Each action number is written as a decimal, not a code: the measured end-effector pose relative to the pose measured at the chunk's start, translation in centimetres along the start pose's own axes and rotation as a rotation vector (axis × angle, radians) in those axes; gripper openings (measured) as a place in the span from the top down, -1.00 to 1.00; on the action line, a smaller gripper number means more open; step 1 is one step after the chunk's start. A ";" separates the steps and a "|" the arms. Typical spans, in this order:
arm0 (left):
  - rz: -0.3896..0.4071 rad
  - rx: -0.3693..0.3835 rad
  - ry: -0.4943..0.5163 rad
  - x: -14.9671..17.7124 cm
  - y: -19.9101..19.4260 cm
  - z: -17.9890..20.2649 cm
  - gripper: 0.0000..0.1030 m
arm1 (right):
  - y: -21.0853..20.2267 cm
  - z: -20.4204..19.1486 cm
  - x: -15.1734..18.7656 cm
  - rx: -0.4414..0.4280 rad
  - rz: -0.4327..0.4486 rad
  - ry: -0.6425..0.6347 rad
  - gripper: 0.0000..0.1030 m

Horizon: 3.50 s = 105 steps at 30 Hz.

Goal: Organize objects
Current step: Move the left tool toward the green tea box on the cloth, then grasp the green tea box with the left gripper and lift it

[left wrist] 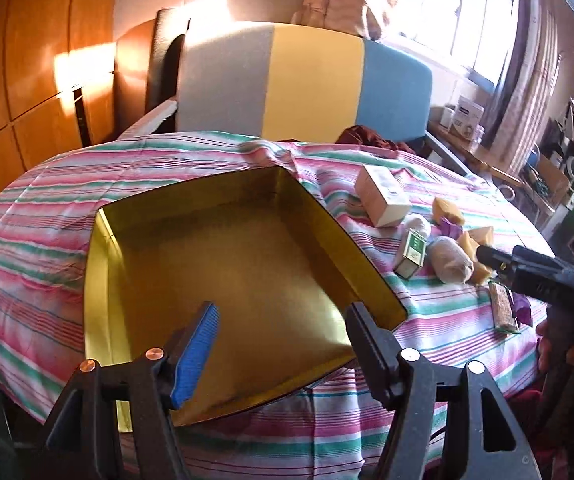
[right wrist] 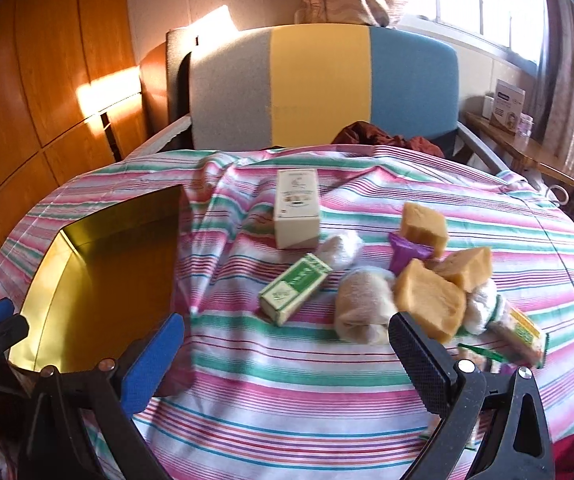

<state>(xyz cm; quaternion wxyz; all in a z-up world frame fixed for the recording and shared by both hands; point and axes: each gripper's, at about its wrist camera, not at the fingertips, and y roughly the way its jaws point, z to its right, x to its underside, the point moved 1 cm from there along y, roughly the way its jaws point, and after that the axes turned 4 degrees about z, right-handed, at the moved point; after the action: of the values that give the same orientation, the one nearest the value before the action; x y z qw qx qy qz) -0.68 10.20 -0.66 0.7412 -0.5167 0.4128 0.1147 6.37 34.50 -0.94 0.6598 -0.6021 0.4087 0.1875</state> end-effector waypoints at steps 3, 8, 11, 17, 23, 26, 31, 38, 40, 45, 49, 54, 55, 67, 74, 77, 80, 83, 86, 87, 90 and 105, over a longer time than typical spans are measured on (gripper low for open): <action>-0.043 0.033 0.017 -0.4 1.1 1.0 -0.31 | -0.4 4.1 -0.7 0.053 -0.005 0.046 -1.00; -0.065 0.068 0.080 -1.6 2.5 3.5 -0.31 | -1.3 10.7 -1.9 0.165 0.022 0.089 -1.00; -0.091 0.129 0.092 -2.5 3.6 4.9 -0.31 | -1.2 14.5 -1.8 0.209 0.035 0.153 -1.00; -0.087 0.239 0.203 -4.4 5.9 9.2 -0.31 | -0.3 20.3 -0.5 0.186 0.021 0.450 -1.00; -0.102 0.237 0.321 -5.6 9.1 13.3 -0.31 | 0.1 21.8 0.0 0.111 0.005 0.578 -1.00; -0.159 0.207 0.342 -5.7 11.6 14.4 -0.31 | 0.2 22.0 0.1 0.088 -0.002 0.594 -1.00; -0.219 0.191 0.361 -5.2 14.3 15.4 -0.28 | 0.1 22.2 0.0 0.071 0.005 0.597 -1.00; -0.251 0.165 0.404 -4.9 15.7 16.5 -0.26 | 0.2 22.6 0.1 0.041 0.004 0.621 -1.00; -0.266 0.162 0.419 -4.8 16.2 16.7 -0.15 | 0.2 22.5 0.1 0.031 0.004 0.622 -1.00; -0.299 0.156 0.463 -4.9 17.7 17.5 -0.09 | 0.0 22.5 0.1 0.023 0.009 0.625 -1.00; -0.325 0.157 0.494 -4.9 19.0 18.2 -0.09 | 0.0 22.6 0.1 0.016 0.009 0.632 -1.00; -0.366 0.143 0.505 -4.7 21.2 18.9 0.28 | -0.1 22.7 0.1 0.013 0.012 0.636 -1.00; -0.384 0.143 0.500 -4.5 21.7 19.0 0.41 | -0.1 22.7 0.0 0.013 0.013 0.636 -1.00; -0.252 0.270 0.395 -1.4 13.2 17.5 0.42 | -0.3 24.7 0.6 0.031 0.017 0.717 -1.00; -0.260 0.323 0.351 1.5 9.7 16.5 0.42 | 0.6 24.7 1.0 0.044 -0.032 0.717 -1.00; -0.254 0.326 0.321 1.7 8.6 15.2 0.41 | 1.2 24.3 1.1 0.050 -0.058 0.693 -1.00; -0.240 0.324 0.295 1.6 7.8 13.9 0.42 | 1.6 23.7 1.0 0.045 -0.079 0.662 -1.00; -0.217 0.321 0.267 1.5 6.5 12.7 0.42 | 2.0 22.3 0.6 0.006 -0.090 0.601 -1.00; -0.195 0.315 0.246 1.3 5.6 11.7 0.41 | 2.4 20.2 0.2 -0.040 -0.108 0.517 -1.00; -0.187 0.311 0.241 1.2 5.3 11.4 0.41 | 2.5 19.4 0.1 -0.062 -0.117 0.484 -1.00; -0.172 0.303 0.217 1.3 4.7 10.2 0.41 | 3.1 16.8 0.1 -0.097 -0.151 0.387 -1.00; -0.144 0.315 0.105 1.6 3.5 5.9 0.41 | 0.0 21.3 2.8 0.163 -0.316 0.457 -0.72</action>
<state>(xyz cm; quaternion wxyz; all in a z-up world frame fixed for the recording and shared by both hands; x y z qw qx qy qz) 1.15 16.43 -3.40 0.7967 -0.4276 0.4260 -0.0320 14.73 53.95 -4.35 0.6180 -0.6298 0.4617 -0.0914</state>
